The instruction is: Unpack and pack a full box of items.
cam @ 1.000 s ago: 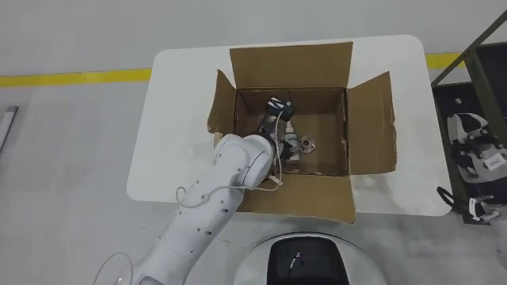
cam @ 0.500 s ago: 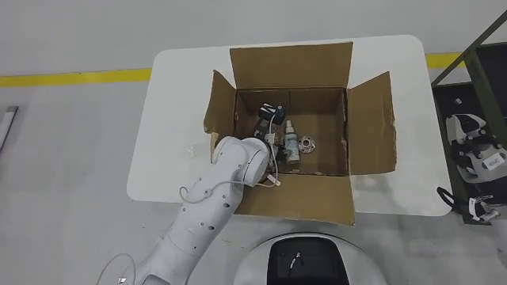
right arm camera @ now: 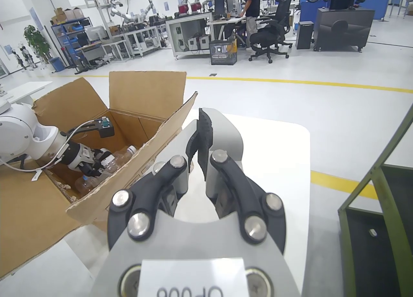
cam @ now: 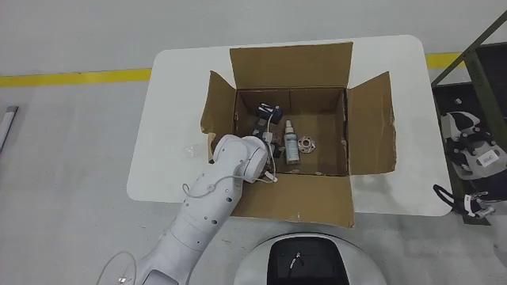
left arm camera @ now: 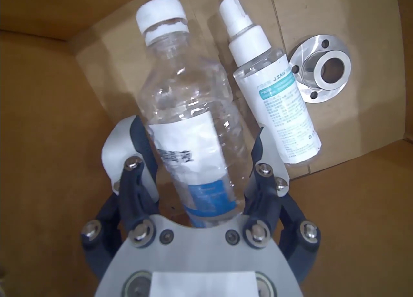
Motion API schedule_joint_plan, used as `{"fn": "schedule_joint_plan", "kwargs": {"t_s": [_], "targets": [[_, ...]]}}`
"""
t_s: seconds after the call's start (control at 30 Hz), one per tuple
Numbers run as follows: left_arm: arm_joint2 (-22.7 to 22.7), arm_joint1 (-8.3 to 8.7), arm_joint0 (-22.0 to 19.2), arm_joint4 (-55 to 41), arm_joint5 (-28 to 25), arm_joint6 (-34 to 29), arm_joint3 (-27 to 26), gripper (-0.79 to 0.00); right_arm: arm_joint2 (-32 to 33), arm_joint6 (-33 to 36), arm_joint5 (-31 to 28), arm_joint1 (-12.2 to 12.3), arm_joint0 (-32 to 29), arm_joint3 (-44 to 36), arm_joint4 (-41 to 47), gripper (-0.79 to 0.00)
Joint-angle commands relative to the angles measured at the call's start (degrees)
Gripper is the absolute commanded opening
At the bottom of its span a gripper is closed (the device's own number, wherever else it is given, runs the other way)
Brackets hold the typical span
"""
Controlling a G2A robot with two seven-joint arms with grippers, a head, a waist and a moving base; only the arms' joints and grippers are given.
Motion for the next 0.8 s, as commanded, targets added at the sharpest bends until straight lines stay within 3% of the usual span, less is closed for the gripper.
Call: {"fn": "schedule_joint_plan", "kwargs": {"t_s": [0.0, 0.07, 0.1, 0.17, 0.2, 0.27, 0.3, 0.5, 0.77], "targets": [[-0.01, -0.14, -0.16, 0.01, -0.15, -0.03, 0.37, -0.142, -0.07, 0.07, 0.03, -0.03, 0.13, 0.04, -0.04, -0.785], [-0.03, -0.29, -0.27, 0.03, -0.39, 0.01, 0.66, -0.166, -0.19, 0.27, 0.07, -0.06, 0.24, 0.09, -0.16, -0.785], [-0.06, -0.36, -0.31, 0.05, -0.45, 0.07, 0.82, -0.228, -0.23, 0.32, 0.1, -0.07, 0.29, 0.09, -0.18, -0.785], [-0.01, -0.48, -0.39, 0.12, -0.81, 0.19, 1.11, -0.443, -0.37, 0.46, 0.17, -0.1, 0.4, 0.09, -0.2, -0.785], [-0.03, -0.52, -0.42, 0.12, -0.88, 0.23, 1.21, -0.493, -0.42, 0.53, 0.17, -0.11, 0.44, 0.06, -0.19, -0.785], [-0.13, -0.63, -0.45, 0.33, -1.07, 0.52, 1.51, -0.785, -0.58, 0.92, 0.3, -0.15, 0.56, 0.08, 0.21, -0.785], [-0.18, -0.66, -0.41, 0.55, -1.1, 0.79, 1.53, -0.785, -0.67, 1.42, 0.52, -0.18, 0.59, 0.06, 0.77, -0.785], [-1.28, -0.7, 0.08, 0.66, -1.35, 1.13, -0.48, -0.785, -1.3, 6.84, 1.28, -0.33, 1.74, 0.28, 12.95, -0.477], [-4.88, -0.14, 2.15, 0.54, -1.66, 1.11, -10.54, -0.785, -1.13, 22.75, 2.89, 0.22, 6.0, 1.05, 34.91, -0.406]]}}
